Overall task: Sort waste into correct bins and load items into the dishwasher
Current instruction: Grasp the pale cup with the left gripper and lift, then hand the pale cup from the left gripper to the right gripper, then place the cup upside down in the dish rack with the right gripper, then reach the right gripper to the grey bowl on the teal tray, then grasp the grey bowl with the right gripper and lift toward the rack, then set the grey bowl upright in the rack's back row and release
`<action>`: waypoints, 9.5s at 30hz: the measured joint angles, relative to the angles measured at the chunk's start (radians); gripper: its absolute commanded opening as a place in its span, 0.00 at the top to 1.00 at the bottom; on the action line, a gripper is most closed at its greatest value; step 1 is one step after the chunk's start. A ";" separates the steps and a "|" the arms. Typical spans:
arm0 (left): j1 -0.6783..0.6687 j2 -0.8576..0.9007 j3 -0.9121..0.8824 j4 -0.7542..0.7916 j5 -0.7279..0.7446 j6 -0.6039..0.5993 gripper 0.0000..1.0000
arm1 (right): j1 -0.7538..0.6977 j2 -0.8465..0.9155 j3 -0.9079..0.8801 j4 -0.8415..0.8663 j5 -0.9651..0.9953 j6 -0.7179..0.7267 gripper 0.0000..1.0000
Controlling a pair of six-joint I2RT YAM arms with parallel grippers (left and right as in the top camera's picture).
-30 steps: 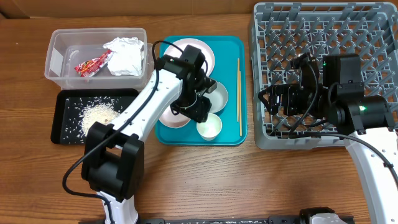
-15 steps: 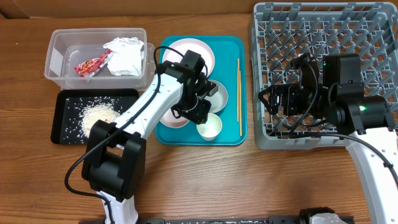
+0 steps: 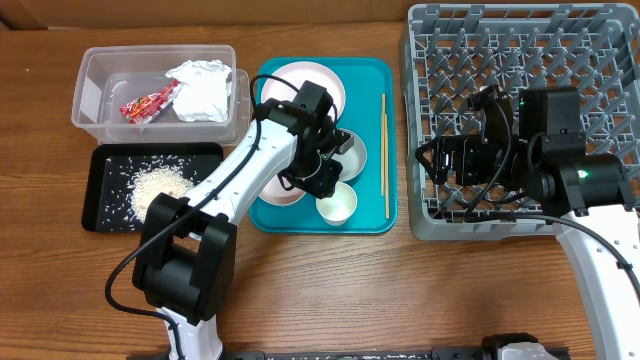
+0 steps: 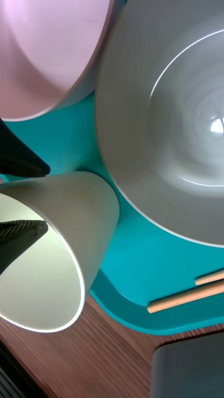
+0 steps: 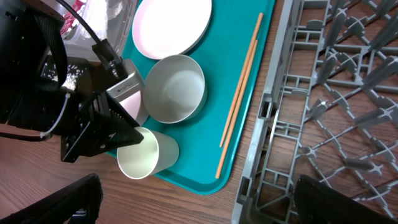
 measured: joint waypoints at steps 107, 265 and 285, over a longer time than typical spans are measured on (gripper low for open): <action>0.327 0.016 0.150 -0.157 0.872 0.180 0.39 | -0.006 0.129 0.209 -0.370 0.259 0.274 0.35; 0.367 0.019 0.797 -0.421 -0.313 -0.161 0.00 | 0.164 1.031 0.676 0.680 1.550 -0.468 0.96; 0.367 0.019 0.797 -0.421 -0.313 -0.161 0.00 | 0.238 1.031 0.672 0.657 1.558 -0.446 0.71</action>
